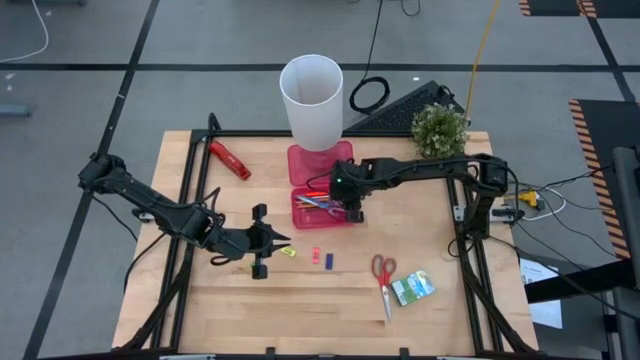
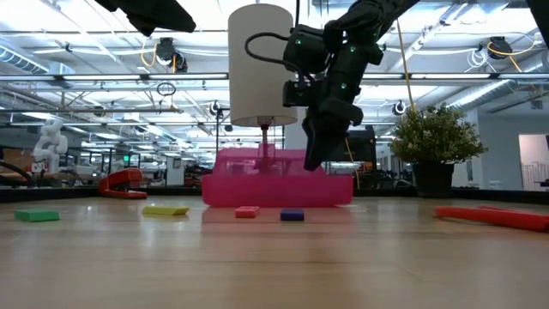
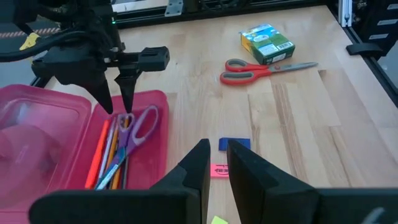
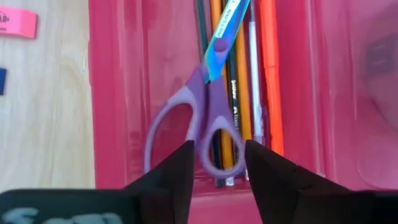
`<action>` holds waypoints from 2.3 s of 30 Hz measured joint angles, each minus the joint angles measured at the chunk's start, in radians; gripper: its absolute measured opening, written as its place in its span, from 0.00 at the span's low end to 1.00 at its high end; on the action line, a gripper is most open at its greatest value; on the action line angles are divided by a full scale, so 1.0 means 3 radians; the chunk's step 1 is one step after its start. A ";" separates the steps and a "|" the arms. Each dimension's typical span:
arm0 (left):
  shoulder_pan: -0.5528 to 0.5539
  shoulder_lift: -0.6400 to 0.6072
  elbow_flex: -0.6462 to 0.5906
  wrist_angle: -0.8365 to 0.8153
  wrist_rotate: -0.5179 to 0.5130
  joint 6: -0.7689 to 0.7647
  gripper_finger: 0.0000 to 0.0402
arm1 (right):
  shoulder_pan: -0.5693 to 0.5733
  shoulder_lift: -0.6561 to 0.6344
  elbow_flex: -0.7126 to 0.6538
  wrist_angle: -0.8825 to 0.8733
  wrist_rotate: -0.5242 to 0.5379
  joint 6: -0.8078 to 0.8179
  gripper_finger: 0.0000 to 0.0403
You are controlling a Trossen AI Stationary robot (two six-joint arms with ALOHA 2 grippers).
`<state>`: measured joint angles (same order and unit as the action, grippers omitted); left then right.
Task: Pack school essentials
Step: Put the orange scissors into the pink supply box
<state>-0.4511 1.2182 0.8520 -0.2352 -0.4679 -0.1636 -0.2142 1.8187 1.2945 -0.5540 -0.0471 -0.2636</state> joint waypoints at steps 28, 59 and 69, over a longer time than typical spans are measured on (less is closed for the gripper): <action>-0.0001 0.0000 0.0000 -0.0001 0.0065 -0.0075 0.14 | 0.2497 -0.1160 -0.0004 -0.1457 0.1208 0.2919 0.37; 0.0010 0.0024 0.0000 0.0000 0.0015 -0.0362 0.14 | 0.1869 -0.0944 -0.1188 -0.0344 0.0061 -0.0635 0.37; 0.0009 0.0024 0.0000 -0.0003 0.0015 -0.0366 0.14 | 0.1871 -0.0945 -0.1188 -0.0231 -0.0045 -0.1252 0.37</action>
<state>-0.4484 1.2255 0.8520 -0.2359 -0.4633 -0.2733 0.3470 1.5352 0.9382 -0.6233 -0.0605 -0.6392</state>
